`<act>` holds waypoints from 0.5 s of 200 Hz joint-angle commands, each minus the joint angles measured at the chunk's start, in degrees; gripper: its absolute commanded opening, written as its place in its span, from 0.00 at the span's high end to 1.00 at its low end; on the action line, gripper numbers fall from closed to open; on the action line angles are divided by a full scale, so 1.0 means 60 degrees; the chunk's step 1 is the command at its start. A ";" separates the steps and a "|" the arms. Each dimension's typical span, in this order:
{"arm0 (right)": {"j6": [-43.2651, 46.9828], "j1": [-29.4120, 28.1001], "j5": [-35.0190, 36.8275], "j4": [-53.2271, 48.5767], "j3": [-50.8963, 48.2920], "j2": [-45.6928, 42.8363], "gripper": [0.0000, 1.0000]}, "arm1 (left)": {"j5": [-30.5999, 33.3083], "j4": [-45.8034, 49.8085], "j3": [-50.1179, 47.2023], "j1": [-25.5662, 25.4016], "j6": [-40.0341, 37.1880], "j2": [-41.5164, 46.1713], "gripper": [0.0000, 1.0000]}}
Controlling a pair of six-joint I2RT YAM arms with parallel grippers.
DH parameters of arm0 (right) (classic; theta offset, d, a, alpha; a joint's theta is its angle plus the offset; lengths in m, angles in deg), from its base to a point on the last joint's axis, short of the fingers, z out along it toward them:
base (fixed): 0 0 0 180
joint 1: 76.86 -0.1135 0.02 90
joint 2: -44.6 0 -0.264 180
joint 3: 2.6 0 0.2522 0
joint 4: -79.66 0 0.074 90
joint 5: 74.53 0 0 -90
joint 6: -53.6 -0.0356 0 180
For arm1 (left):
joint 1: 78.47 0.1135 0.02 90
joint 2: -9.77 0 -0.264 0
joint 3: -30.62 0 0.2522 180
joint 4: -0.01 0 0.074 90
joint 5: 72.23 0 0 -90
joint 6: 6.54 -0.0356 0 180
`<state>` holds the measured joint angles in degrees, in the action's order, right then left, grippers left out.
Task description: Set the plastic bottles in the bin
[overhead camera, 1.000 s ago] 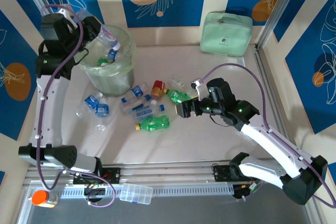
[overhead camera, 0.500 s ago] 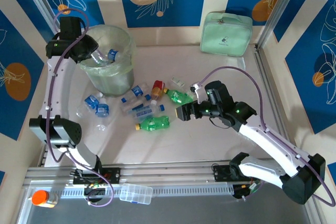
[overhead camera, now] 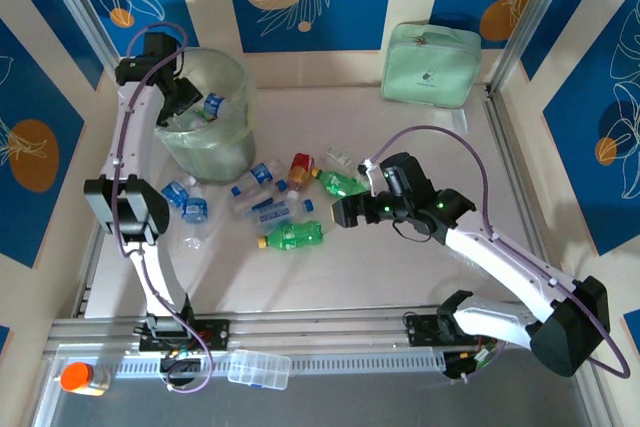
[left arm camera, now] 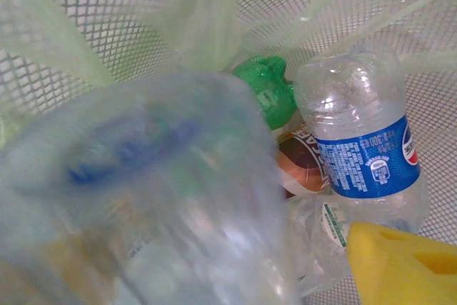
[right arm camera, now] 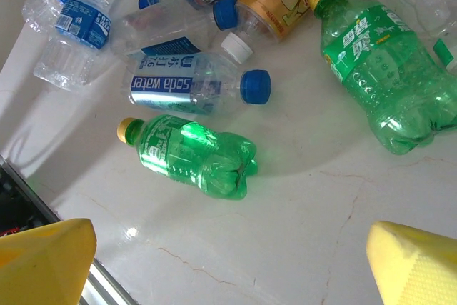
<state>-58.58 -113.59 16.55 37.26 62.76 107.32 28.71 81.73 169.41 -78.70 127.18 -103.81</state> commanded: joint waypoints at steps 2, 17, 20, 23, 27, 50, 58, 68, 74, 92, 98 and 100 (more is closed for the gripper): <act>-0.0076 -0.0020 0.0111 0.0073 -0.0094 -0.0053 0.03 | 0.0012 0.0554 0.0507 0.0111 0.0161 0.0227 0.14; -0.0054 -0.0016 0.0127 0.0045 -0.0083 -0.0079 0.03 | -0.0149 0.0435 0.0549 0.0111 0.0191 0.0385 0.12; -0.0054 -0.0016 0.0127 0.0039 -0.0075 -0.0093 0.03 | -0.0208 0.0408 0.0550 0.0111 0.0184 0.0429 0.12; -0.0054 -0.0016 0.0138 0.0033 -0.0074 -0.0096 0.03 | -0.0264 0.0373 0.0548 0.0111 0.0183 0.0469 0.11; -0.0047 -0.0016 0.0149 0.0040 -0.0070 -0.0104 0.03 | -0.0321 0.0350 0.0561 0.0111 0.0182 0.0529 0.08; -0.0036 -0.0009 0.0171 -0.0025 0.0000 -0.0133 0.03 | -0.0554 0.0119 0.0592 0.0097 0.0083 0.0973 0.07; -0.0025 -0.0016 0.0190 -0.0046 0.0036 -0.0126 0.03 | -0.0558 0.0066 0.0592 0.0097 0.0059 0.1166 0.08; 0.0002 -0.0012 0.0200 -0.0082 0.0080 -0.0139 0.03 | -0.0558 0.0013 0.0592 0.0097 0.0010 0.1389 0.08; 0.0004 -0.0010 0.0214 -0.0089 0.0095 -0.0141 0.03 | -0.0563 -0.0015 0.0592 0.0097 -0.0007 0.1530 0.09; 0.0007 -0.0020 0.0215 -0.0104 0.0145 -0.0141 0.03 | -0.0478 -0.0075 0.0529 0.0053 -0.0118 0.1913 0.12; 0.0004 -0.0016 0.0201 -0.0111 0.0159 -0.0130 0.03 | -0.0448 -0.0129 0.0453 0.0038 -0.0183 0.2050 0.14; 0.0004 -0.0016 0.0193 -0.0106 0.0161 -0.0127 0.03 | -0.0439 -0.0149 0.0418 0.0038 -0.0194 0.2090 0.15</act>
<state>-58.56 -113.59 17.03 37.17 62.78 107.30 25.56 80.59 171.20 -78.70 127.93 -96.32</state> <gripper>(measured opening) 0.973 0.879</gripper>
